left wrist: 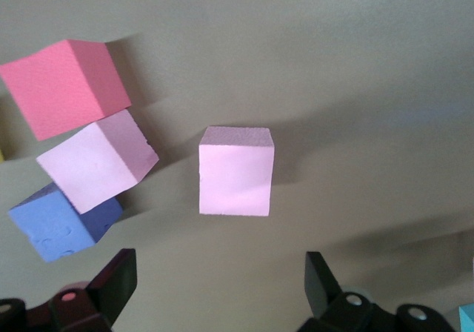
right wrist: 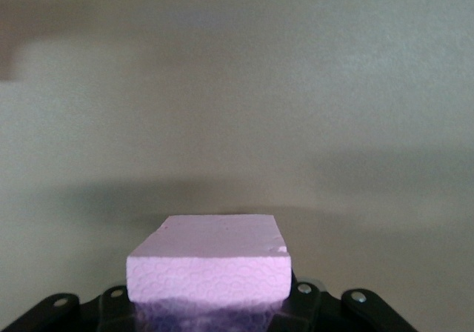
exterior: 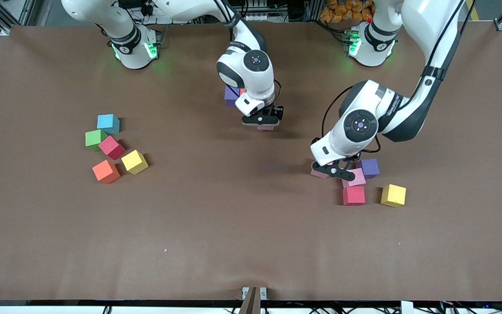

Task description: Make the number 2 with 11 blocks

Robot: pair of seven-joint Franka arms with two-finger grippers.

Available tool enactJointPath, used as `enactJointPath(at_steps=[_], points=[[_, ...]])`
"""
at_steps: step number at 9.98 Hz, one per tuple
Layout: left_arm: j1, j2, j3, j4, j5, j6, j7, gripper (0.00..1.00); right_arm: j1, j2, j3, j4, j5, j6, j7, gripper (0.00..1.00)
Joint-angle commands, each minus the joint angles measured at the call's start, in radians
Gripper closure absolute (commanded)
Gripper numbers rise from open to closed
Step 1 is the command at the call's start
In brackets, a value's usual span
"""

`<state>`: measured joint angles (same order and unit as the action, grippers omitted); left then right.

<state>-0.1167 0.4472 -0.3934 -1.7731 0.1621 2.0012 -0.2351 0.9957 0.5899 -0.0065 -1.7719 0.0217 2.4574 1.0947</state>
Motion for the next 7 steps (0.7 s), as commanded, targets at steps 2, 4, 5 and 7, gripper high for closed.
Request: enactJointPath(at_steps=[2, 4, 5, 7], points=[[-0.006, 0.059, 0.01, 0.012, -0.012, 0.027, -0.003, 0.0, 0.04, 0.042, -0.032, 0.011, -0.092, -0.05, 0.051, 0.52], [-0.006, 0.086, 0.018, 0.011, -0.009, 0.047, -0.001, 0.0, 0.06, 0.056, -0.03, 0.014, -0.094, -0.043, 0.094, 0.52], [-0.006, 0.096, 0.018, 0.011, -0.007, 0.048, -0.003, 0.0, 0.058, 0.057, -0.027, 0.012, -0.091, -0.04, 0.093, 0.52], [-0.006, 0.128, 0.019, 0.007, -0.004, 0.085, -0.012, 0.0, 0.058, 0.06, -0.011, 0.011, -0.091, -0.04, 0.09, 0.52]])
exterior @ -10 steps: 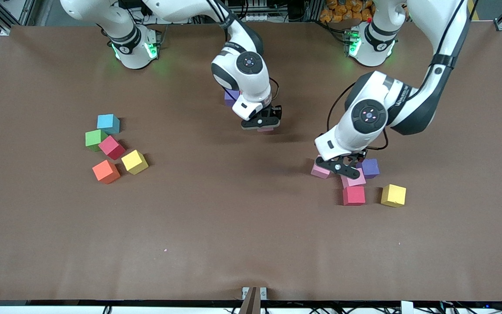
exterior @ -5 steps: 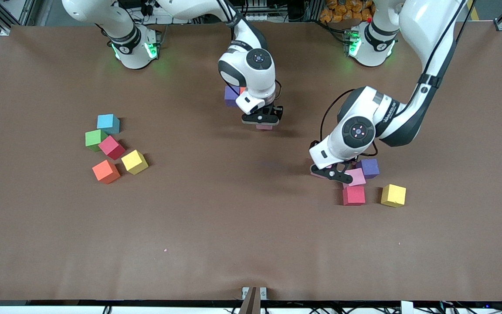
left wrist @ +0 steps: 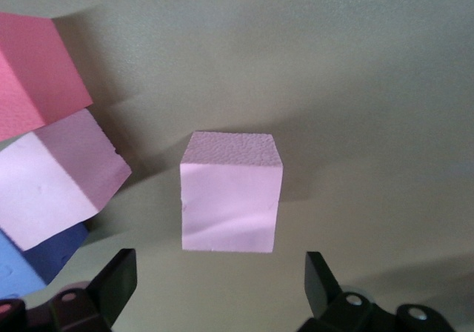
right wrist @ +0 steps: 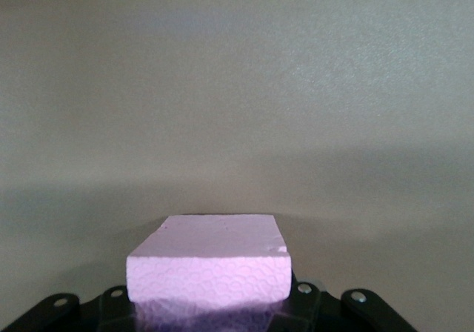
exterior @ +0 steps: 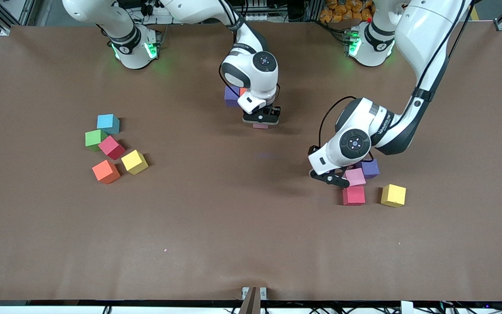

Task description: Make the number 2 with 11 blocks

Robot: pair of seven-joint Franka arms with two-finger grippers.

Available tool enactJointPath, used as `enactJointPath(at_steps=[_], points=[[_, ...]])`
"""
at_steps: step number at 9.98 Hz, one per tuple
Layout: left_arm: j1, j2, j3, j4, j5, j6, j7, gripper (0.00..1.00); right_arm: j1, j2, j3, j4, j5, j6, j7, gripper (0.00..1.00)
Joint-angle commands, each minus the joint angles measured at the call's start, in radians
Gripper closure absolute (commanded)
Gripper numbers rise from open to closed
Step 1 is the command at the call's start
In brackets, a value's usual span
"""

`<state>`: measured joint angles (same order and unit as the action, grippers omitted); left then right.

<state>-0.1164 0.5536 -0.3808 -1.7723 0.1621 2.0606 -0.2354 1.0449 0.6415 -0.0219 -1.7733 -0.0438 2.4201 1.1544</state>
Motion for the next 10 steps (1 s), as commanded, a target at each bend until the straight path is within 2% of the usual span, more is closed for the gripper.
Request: enactJointPath(at_steps=[1, 5, 10], points=[[-0.006, 0.032, 0.007, 0.007, -0.003, 0.039, -0.012, 0.0, 0.009, 0.009, 0.008, 0.012, -0.025, -0.004, 0.028, 0.52], [-0.006, 0.065, 0.007, 0.008, -0.003, 0.058, -0.012, 0.0, 0.003, -0.003, 0.04, -0.034, -0.028, 0.019, 0.03, 0.52], [-0.003, 0.103, 0.008, 0.008, 0.013, 0.101, -0.012, 0.0, -0.005, -0.006, 0.05, -0.035, -0.03, 0.016, 0.019, 0.52]])
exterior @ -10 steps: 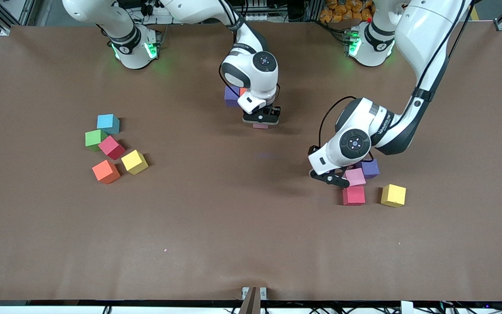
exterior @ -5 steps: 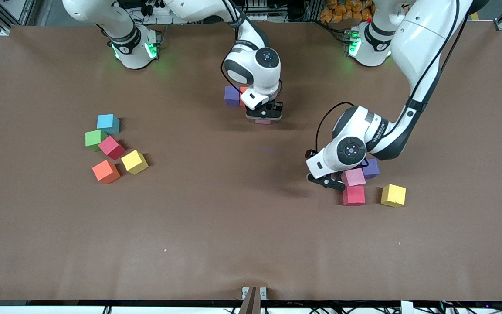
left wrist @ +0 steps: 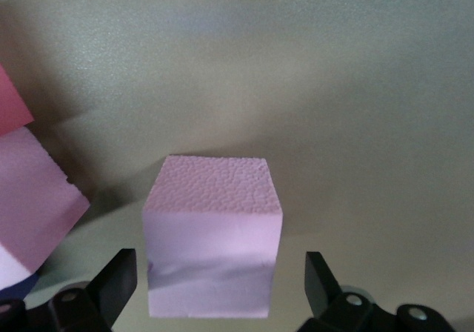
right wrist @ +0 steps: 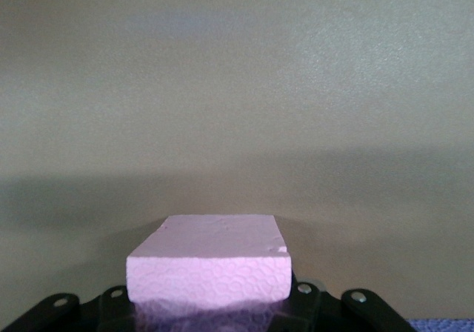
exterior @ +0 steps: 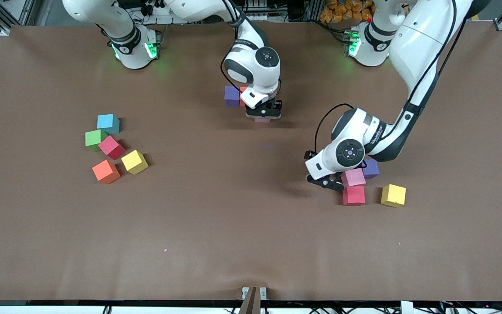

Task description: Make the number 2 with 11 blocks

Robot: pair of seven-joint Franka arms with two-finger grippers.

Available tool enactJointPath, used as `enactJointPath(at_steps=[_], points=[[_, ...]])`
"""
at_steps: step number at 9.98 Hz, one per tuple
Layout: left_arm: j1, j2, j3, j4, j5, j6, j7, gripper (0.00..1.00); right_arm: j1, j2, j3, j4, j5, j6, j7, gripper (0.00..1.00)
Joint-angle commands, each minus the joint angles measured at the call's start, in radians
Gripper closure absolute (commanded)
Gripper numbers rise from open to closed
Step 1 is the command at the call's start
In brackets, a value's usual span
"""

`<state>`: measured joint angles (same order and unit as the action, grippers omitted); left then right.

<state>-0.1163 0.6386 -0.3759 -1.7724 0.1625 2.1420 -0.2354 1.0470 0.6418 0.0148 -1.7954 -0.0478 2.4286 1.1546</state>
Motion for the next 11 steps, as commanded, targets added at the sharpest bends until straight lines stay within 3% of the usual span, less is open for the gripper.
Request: enactJointPath(at_steps=[1, 5, 11], points=[[-0.003, 0.018, 0.003, 0.01, 0.012, 0.019, -0.01, 0.0, -0.007, -0.007, 0.014, -0.013, -0.026, 0.003, 0.013, 0.52], [0.0, 0.016, 0.009, 0.008, 0.012, 0.019, -0.013, 0.03, -0.007, -0.014, 0.013, -0.022, -0.026, -0.002, 0.001, 0.52], [0.004, 0.009, 0.009, 0.011, 0.006, 0.019, -0.018, 0.33, -0.013, -0.039, 0.013, -0.045, -0.026, -0.003, -0.022, 0.52]])
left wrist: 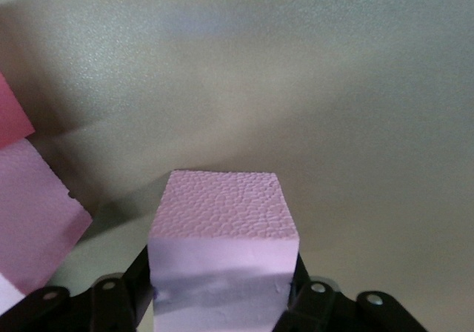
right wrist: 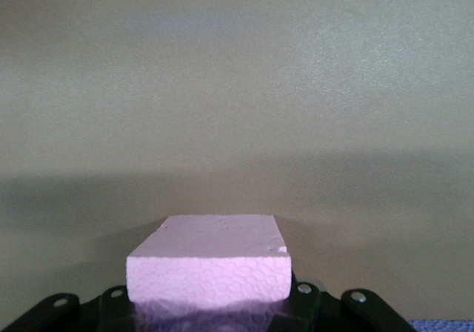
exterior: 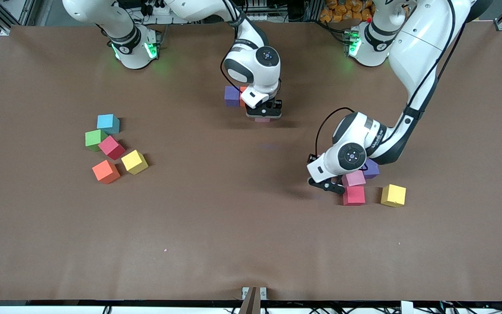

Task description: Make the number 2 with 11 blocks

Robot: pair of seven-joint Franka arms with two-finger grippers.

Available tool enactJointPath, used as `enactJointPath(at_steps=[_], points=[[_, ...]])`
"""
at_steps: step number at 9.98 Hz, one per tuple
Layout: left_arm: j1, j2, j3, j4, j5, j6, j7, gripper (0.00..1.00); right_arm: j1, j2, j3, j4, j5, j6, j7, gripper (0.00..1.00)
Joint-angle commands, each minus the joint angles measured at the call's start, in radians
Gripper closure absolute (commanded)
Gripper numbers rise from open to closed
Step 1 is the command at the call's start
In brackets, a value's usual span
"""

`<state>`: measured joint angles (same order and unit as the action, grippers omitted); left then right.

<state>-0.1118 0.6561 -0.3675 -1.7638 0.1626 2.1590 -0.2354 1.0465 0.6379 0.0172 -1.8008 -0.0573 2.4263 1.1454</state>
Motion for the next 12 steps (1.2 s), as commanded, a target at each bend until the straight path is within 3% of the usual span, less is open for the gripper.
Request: enactJointPath(at_steps=[1, 4, 5, 6, 9, 12], points=[[0.0, -0.012, -0.001, 0.003, 0.006, -0.002, -0.021, 0.36, -0.013, -0.038, 0.01, -0.045, -0.016, -0.001, -0.013, 0.52], [-0.014, -0.013, -0.001, 0.02, 0.006, -0.004, -0.105, 0.43, -0.013, -0.027, 0.01, -0.049, -0.016, 0.01, -0.01, 0.51], [-0.014, -0.015, -0.001, 0.027, 0.005, -0.01, -0.113, 0.44, -0.013, -0.026, 0.01, -0.048, -0.016, 0.013, -0.009, 0.29], [-0.015, -0.022, -0.001, 0.027, 0.0, -0.011, -0.117, 0.44, -0.013, -0.029, 0.01, -0.048, -0.015, 0.011, -0.001, 0.0], [-0.017, -0.033, -0.002, 0.055, -0.005, -0.048, -0.143, 0.44, -0.026, -0.088, 0.01, -0.045, -0.015, -0.025, -0.012, 0.0], [-0.054, -0.033, -0.01, 0.072, -0.006, -0.056, -0.227, 0.44, -0.066, -0.229, 0.01, -0.046, -0.013, -0.215, -0.074, 0.0]])
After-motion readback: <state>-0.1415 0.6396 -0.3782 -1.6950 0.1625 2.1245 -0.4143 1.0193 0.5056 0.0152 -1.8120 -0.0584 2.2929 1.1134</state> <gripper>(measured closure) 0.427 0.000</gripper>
